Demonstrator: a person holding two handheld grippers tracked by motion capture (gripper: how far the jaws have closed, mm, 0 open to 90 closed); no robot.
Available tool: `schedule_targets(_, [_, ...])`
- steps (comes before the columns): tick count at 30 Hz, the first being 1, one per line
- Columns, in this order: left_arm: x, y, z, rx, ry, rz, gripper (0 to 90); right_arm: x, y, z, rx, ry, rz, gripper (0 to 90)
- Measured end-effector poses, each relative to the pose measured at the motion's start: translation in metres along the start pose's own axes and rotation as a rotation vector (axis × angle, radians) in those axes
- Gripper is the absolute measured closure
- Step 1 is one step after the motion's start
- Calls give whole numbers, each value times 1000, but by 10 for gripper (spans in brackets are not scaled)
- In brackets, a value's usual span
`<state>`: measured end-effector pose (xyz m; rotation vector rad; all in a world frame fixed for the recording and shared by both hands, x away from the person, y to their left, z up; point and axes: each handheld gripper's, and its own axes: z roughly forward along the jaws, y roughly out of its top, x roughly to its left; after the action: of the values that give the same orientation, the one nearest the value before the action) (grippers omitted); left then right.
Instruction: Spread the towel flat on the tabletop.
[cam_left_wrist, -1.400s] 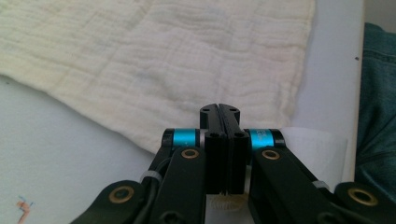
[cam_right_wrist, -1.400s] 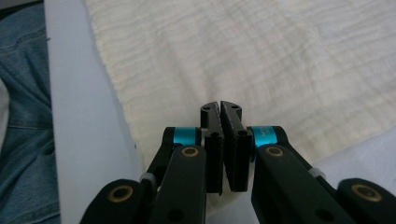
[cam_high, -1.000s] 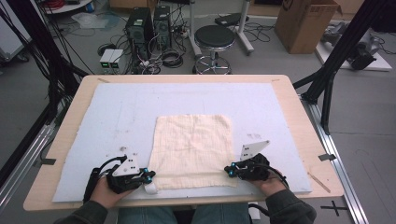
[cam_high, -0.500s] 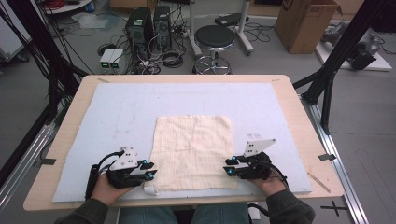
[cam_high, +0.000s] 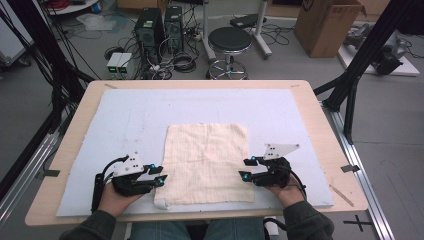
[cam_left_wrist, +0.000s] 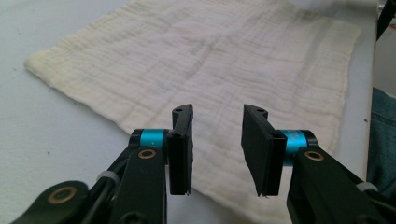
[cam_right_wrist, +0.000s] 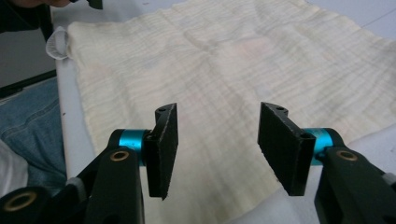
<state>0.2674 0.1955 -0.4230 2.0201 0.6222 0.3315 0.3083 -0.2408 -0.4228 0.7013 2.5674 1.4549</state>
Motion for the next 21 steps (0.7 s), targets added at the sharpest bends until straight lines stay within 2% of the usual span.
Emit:
schedule_targets(10, [4, 3, 1, -20, 24, -30, 576, -7, 4, 3, -14, -47, 27, 357])
schedule_targets(21, [9, 10, 0, -46, 42, -51, 529, -13, 11, 6, -13, -80, 28, 318])
